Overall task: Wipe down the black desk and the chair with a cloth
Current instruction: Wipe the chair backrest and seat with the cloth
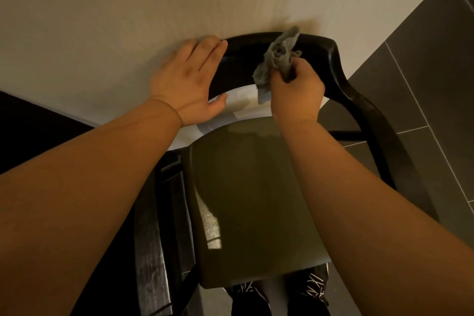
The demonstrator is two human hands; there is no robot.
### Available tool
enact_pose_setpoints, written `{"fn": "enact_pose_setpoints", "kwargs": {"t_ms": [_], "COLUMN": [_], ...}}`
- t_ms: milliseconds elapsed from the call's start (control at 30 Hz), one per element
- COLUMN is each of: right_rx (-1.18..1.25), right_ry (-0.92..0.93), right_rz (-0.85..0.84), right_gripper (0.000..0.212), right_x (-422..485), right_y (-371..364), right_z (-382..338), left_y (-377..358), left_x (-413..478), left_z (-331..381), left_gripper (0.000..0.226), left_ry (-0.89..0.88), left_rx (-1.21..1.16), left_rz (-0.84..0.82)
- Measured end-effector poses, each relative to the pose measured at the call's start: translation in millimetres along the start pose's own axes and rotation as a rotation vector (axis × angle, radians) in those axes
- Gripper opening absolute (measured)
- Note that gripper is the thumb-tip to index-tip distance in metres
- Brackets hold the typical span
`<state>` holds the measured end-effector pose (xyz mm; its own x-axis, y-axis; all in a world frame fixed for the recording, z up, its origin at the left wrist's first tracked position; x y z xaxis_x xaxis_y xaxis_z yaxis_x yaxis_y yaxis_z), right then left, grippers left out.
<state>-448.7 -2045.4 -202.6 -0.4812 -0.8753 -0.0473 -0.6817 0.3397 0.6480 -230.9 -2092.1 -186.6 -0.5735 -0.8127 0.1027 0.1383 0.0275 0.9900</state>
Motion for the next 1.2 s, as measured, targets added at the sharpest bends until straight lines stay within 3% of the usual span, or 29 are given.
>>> {"fn": "enact_pose_setpoints", "kwargs": {"t_ms": [300,533,633,800,967,1200], "right_rx": [-0.005,-0.234,-0.288,-0.248,-0.261,-0.397], "right_ry": [0.028,0.111,0.195,0.286,0.443,0.657], "right_rz": [-0.213,-0.375,-0.376,-0.408,-0.433,-0.415], "right_gripper": [0.031,0.018,0.014,0.025,0.03,0.015], "right_x": [-35.3,-65.8,-68.9,-82.7,-104.1,-118.6], "right_y": [34.3,105.5,136.4,183.0,231.1,276.5], "right_z": [-15.2,-53.2,-74.2,-112.9,-160.0,-218.7], "left_y": [27.0,114.6,154.0,219.8,294.3,368.7], "left_x": [-46.4,-100.0,-115.8,-134.2,-142.0,-153.8], "left_z": [33.4,65.5,76.2,94.6,100.7,118.3], "left_gripper": [0.088,0.085,0.085,0.068,0.068,0.058], "left_ry": [0.201,0.387,0.428,0.468,0.484,0.55], "left_rx": [-0.145,-0.283,-0.33,-0.306,-0.263,-0.216], "left_rz": [-0.119,-0.175,-0.175,-0.132,-0.143,-0.124]}}
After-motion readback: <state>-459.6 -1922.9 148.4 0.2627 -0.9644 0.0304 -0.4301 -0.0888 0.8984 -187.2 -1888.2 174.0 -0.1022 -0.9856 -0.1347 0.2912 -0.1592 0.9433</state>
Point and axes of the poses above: each hand's wrist, its own x-axis towards the middle knuckle, its own y-axis out of the back of the hand, z = x × y, the point moved 2 cm from there along x, towards the middle knuckle, and after that the axes turned 12 degrees about -x, right-handed, at the moved point
